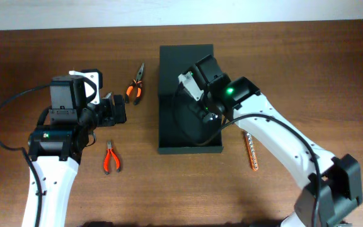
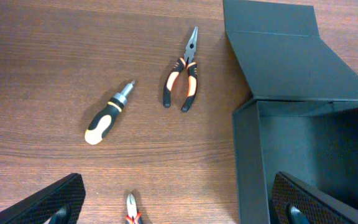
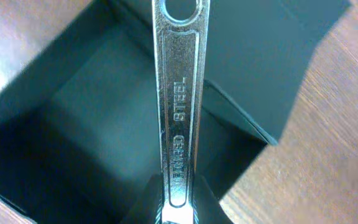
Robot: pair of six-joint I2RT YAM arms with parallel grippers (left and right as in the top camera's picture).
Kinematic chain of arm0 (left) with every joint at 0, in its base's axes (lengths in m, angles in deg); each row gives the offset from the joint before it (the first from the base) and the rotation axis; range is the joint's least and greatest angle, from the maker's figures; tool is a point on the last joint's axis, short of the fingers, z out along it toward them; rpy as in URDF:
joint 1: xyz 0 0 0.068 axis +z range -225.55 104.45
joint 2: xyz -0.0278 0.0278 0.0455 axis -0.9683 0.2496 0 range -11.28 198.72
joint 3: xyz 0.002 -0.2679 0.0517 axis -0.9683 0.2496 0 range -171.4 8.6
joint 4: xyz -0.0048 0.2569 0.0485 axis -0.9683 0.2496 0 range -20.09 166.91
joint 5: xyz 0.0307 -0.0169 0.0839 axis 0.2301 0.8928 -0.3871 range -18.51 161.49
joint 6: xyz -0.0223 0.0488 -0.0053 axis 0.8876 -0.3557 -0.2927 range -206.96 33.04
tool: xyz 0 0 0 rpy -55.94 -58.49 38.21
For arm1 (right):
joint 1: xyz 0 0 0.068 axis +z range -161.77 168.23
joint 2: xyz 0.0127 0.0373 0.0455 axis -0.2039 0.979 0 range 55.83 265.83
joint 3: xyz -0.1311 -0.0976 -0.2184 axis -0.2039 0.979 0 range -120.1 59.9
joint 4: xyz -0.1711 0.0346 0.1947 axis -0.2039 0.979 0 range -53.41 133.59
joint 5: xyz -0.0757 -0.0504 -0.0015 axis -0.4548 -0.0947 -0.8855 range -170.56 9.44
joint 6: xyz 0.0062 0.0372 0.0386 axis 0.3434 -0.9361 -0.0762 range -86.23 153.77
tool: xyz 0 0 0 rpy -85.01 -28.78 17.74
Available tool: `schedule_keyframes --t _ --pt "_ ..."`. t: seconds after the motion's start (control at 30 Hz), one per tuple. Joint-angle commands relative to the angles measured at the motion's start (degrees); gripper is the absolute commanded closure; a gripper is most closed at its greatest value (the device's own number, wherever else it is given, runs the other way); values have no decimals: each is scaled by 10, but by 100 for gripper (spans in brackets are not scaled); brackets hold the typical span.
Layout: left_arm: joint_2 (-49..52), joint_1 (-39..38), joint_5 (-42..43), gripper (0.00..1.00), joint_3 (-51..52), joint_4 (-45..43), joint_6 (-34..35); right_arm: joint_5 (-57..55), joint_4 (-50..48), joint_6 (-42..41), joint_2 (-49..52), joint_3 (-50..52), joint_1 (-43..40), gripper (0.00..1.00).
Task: Pack container
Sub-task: 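Carry the wrench with the right gripper over the black box and lower it inside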
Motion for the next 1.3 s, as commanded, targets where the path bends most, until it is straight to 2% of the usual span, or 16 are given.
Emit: schedule_keyframes --t 0.0,0.23,0.47,1.0,1.27 --pt "1 -2 -6 1 -10 0 -11 23 -4 105 23 -11 3 89" --pt "1 -2 -6 1 -10 0 -11 51 -3 269 70 -11 3 89" --pt "1 -2 -6 1 -10 0 -11 51 -6 346 108 -11 3 89" --pt "1 -2 -6 1 -10 1 -11 51 -97 390 136 -11 2 89" --pt "1 -2 -6 1 -10 0 -11 50 -109 405 160 -11 2 89"
